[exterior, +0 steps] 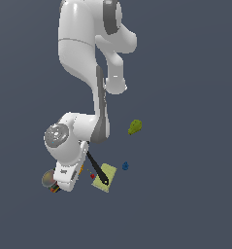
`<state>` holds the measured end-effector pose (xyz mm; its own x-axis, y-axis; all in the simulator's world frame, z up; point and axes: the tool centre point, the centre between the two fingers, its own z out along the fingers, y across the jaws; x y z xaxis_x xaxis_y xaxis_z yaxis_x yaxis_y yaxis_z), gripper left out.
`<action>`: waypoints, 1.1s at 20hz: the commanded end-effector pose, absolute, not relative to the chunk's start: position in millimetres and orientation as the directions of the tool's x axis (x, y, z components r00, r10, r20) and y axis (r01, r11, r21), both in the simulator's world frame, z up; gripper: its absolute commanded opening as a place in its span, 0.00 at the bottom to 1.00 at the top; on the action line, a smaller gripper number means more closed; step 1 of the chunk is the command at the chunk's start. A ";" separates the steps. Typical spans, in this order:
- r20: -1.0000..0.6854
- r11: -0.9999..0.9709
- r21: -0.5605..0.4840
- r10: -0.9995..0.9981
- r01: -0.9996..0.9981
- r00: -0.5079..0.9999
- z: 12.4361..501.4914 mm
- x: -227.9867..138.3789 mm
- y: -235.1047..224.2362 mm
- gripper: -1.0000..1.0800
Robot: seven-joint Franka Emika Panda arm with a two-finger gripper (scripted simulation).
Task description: Pick up a designated object from a clutter of objects.
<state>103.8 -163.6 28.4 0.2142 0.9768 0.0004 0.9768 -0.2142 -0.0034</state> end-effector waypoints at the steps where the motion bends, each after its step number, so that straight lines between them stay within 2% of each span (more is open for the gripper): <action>1: -0.001 -0.214 -0.001 0.977 0.977 0.214 37.5 100.0 -162.1 0.00; 8: -0.002 -0.214 -0.001 0.977 0.977 0.214 72.7 78.2 -152.5 0.00; 22: -0.005 -0.214 -0.001 0.977 0.977 0.214 174.6 16.6 -125.0 0.00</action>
